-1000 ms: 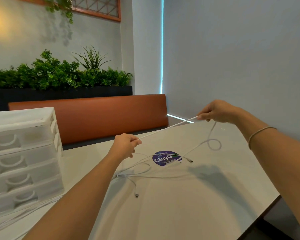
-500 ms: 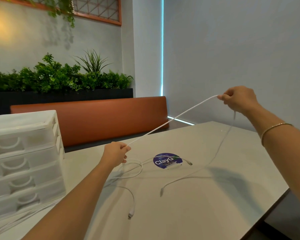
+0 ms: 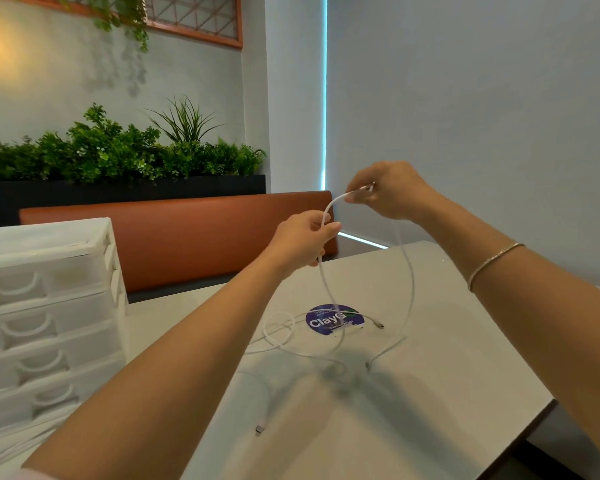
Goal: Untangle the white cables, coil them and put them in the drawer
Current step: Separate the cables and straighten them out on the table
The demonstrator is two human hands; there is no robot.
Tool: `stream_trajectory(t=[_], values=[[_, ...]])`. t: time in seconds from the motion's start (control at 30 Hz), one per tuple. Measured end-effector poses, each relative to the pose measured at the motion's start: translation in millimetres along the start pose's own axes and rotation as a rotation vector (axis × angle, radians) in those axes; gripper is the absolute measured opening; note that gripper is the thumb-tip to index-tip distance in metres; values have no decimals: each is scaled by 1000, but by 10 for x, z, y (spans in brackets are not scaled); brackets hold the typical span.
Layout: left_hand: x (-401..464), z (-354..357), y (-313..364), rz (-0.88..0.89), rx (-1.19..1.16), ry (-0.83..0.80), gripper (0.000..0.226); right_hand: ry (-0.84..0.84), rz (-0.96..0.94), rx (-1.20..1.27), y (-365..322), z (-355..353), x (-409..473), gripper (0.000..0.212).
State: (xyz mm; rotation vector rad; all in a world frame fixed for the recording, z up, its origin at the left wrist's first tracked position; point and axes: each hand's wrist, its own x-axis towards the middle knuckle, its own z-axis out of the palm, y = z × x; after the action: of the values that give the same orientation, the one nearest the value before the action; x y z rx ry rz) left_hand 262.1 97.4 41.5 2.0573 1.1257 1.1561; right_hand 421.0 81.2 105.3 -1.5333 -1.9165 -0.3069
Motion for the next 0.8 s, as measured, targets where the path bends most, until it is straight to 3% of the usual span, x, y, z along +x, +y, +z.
stream_trajectory(t=[0.13,0.27,0.57,0.8], values=[[-2,72,-149,-50,-51,72,20,-98,-23,-85,-17,85,-40,20],[-18,99,-285,-138,-20,23,16,-237,22,-166,231,198,-120,18],[-21,-24,-719,-253,135,64,14,-284,143,-253,717,231,-253,17],[-70,-271,-1076,-402,156,135,17,-286,368,-296,1316,179,-520,15]])
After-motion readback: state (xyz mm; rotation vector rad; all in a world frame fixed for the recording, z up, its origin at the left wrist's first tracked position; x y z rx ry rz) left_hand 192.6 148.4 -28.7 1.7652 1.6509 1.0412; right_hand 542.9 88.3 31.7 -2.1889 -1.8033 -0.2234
